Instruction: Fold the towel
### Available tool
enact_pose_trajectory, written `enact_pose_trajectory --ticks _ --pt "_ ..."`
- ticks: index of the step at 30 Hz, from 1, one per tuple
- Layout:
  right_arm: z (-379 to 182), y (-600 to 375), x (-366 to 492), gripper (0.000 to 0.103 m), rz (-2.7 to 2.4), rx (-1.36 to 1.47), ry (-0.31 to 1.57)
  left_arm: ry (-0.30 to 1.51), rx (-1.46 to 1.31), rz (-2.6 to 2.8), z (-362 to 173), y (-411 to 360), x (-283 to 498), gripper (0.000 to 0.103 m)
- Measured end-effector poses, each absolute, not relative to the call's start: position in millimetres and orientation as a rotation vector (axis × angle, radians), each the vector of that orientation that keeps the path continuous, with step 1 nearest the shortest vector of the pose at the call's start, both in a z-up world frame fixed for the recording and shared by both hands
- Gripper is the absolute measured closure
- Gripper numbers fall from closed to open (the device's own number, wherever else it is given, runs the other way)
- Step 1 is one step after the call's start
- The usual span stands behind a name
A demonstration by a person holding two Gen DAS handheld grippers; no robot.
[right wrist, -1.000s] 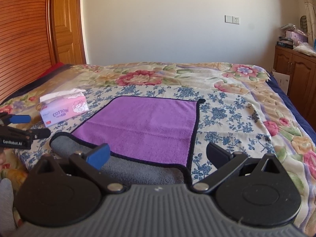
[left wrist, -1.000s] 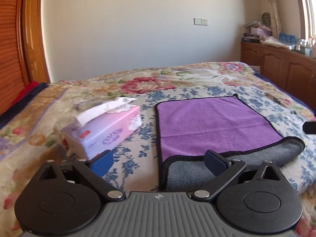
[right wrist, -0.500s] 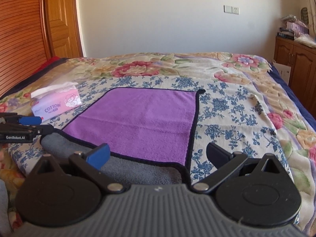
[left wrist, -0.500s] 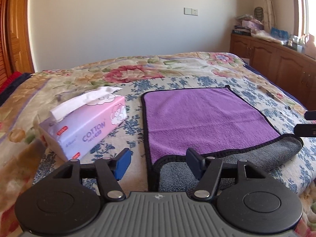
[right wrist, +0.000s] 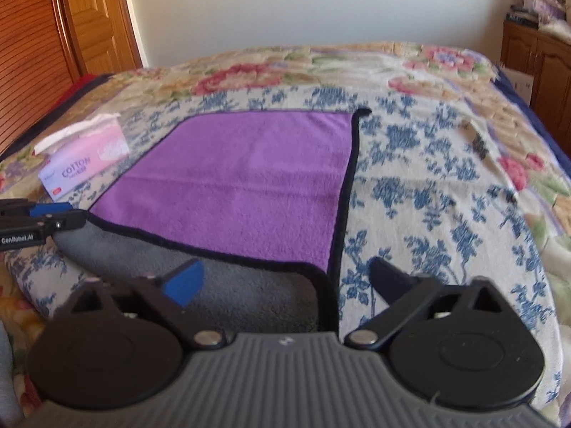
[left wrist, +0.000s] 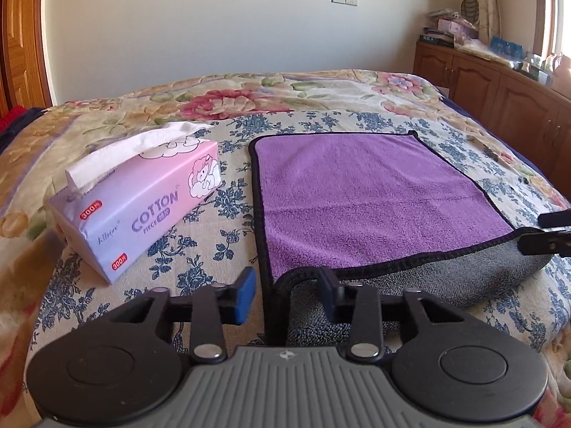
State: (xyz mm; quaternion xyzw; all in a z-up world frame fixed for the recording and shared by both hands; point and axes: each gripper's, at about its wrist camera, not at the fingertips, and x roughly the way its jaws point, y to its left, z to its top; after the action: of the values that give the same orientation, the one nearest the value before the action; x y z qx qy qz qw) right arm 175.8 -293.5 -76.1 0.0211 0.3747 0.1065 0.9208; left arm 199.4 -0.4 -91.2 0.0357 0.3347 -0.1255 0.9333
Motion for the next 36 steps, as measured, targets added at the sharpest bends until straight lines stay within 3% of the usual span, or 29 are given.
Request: enact_pose_trajectory --ticks 6,13,22,27,31,32,36 --pt "-80.5 -294.3 178.1 0.02 0.258 0.083 0.829 0.697 0.066 -0.265 -92.6 0.9 198.8 0.076" --pt "-75.8 -296.9 176.9 0.029 0.275 0.091 0.834 0.704 0.072 -0.269 -93.0 -0.2 198.2 0.078" --pt "-73.6 -298.5 177.8 0.056 0.293 0.09 0.851 0.719 0.07 -0.271 -93.5 0.5 198.2 0.078" --pt "-74.5 -299.5 178.1 0.08 0.287 0.073 0.855 0.721 0.063 -0.278 -92.2 0.3 197.8 0.091" --pt "-74.2 -298.5 177.5 0.086 0.287 0.058 0.85 0.71 0.061 -0.291 -90.2 -0.8 196.0 0.096" --pt "-74.0 -298.4 177.5 0.092 0.286 0.054 0.85 0.707 0.06 -0.296 -89.7 -1.0 195.4 0.097" --pt "-72.9 -298.6 177.1 0.093 0.288 0.049 0.844 0.694 0.06 -0.299 -86.1 -1.5 193.5 0.097"
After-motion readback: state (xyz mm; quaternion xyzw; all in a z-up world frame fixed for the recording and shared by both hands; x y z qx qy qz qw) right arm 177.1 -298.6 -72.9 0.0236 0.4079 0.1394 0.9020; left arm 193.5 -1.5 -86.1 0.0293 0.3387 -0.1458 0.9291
